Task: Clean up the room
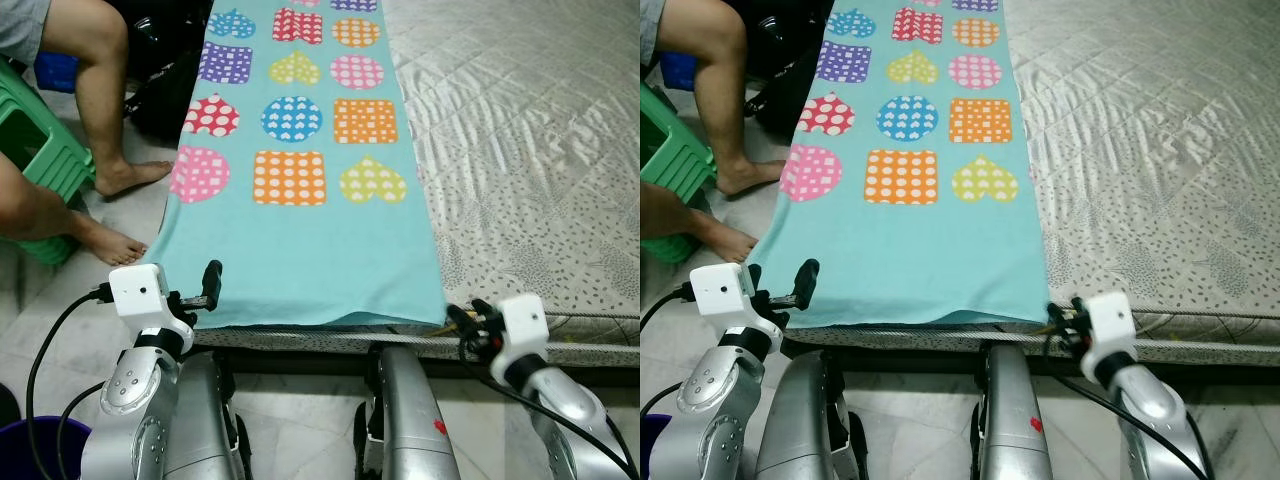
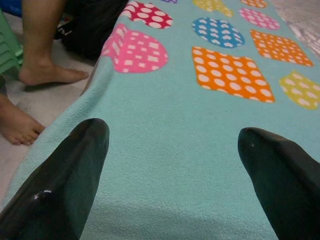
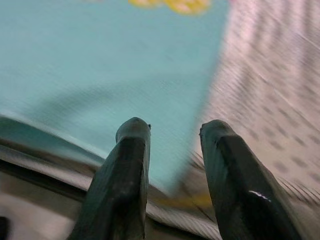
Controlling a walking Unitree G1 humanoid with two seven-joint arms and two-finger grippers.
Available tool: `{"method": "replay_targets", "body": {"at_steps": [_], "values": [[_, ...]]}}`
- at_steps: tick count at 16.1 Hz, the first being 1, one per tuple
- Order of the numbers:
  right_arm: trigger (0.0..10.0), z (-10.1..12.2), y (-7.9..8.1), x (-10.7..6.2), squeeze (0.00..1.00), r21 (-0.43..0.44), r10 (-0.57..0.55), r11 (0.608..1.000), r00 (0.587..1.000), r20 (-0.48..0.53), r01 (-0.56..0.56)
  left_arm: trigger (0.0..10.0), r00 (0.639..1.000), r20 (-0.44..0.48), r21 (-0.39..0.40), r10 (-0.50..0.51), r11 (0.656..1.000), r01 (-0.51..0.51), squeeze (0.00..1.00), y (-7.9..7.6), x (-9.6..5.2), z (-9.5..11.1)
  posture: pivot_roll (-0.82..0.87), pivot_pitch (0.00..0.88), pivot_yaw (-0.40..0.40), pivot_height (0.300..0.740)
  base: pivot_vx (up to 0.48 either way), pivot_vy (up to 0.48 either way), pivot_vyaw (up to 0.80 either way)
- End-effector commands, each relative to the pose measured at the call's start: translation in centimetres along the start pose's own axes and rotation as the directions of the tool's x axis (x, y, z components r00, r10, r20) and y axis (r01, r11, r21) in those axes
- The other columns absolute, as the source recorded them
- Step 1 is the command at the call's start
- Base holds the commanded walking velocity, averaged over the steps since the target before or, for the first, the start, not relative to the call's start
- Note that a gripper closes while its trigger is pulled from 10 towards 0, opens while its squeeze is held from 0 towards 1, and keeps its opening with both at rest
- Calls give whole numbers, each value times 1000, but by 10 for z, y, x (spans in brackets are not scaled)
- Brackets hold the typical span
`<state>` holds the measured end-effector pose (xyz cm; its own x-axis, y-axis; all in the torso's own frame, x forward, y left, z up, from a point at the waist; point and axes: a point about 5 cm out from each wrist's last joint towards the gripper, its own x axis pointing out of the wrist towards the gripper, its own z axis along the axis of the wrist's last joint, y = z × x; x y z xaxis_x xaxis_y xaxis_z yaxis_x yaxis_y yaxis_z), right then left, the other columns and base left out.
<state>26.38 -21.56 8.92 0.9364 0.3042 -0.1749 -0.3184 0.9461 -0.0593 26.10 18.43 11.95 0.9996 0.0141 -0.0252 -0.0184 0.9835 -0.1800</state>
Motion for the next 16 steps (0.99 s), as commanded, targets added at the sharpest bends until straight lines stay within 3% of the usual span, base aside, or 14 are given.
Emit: {"method": "replay_targets", "body": {"at_steps": [1, 5, 6, 8, 9, 12, 16], "values": [[10000, 1, 15, 0, 1000, 57, 82, 995, 996, -22, -81, 10000, 1000, -23, -2, 3, 1000, -3, 0, 2, -2, -6, -80, 246, -27, 556, 0, 0, 0], [10000, 0, 34, 3, 1000, 81, 133, 989, 989, -70, -127, 10000, 1000, -21, -6, -3, 1000, 3, 0, 0, -1, -7, -79, 245, -27, 556, 0, 0, 0], [10000, 0, 43, 7, 47, 96, 119, 989, 987, -105, -109, 10000, 1000, -21, -7, -2, 1000, 2, 0, 0, -1, -7, -74, 244, -30, 556, 0, 0, 0], [10000, 5, 58, 17, 0, 120, 135, 985, 985, -105, -123, 10000, 1000, -20, -6, -3, 1000, 3, 0, 0, -1, -7, -72, 242, -29, 556, 0, 0, 0], [10000, 9, 79, 25, 0, 161, 199, 971, 973, -119, -179, 10000, 1000, -18, -7, -6, 1000, 6, 0, -1, 0, -6, -69, 240, -29, 556, 0, 0, 0], [10000, 21, 107, 35, 0, 168, 307, 943, 947, -96, -288, 10000, 1000, -14, -5, -6, 1000, 6, 0, 0, 0, -5, -60, 240, -33, 556, 0, 0, 0], [10000, 29, 118, 57, 0, 127, 262, 959, 964, -43, -255, 10000, 1000, -12, -5, -8, 1000, 7, 0, -2, -1, -5, -46, 242, -39, 556, 0, 0, 0]]}}
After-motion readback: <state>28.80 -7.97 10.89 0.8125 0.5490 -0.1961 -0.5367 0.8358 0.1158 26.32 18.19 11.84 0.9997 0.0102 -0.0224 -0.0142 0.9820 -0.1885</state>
